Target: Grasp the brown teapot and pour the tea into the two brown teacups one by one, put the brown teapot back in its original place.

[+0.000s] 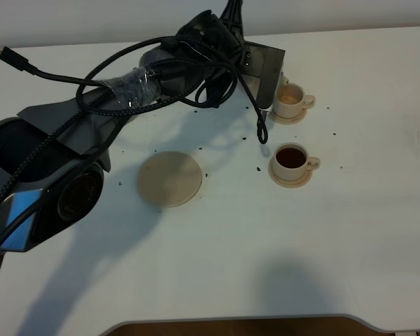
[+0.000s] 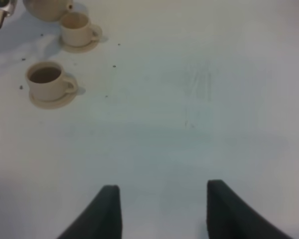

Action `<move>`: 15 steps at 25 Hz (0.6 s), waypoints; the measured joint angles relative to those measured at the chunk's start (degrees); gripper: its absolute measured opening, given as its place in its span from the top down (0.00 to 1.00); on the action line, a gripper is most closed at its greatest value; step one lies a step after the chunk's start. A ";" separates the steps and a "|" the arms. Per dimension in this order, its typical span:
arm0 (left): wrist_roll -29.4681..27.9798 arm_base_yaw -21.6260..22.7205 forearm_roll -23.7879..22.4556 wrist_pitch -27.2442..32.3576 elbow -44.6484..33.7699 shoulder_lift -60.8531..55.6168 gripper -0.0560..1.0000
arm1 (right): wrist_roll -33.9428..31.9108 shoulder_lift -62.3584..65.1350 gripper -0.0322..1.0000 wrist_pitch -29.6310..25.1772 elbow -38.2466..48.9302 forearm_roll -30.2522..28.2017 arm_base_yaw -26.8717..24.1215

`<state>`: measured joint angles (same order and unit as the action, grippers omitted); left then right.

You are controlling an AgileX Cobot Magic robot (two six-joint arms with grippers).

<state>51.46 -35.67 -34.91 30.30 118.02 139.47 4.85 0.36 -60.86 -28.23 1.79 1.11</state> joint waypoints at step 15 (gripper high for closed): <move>2.21 -1.00 -6.61 -2.01 0.00 0.00 0.84 | 0.00 0.00 0.57 0.00 0.00 0.00 0.00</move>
<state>53.67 -36.67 -41.52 28.29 118.02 139.47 4.85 0.36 -60.86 -28.23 1.79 1.11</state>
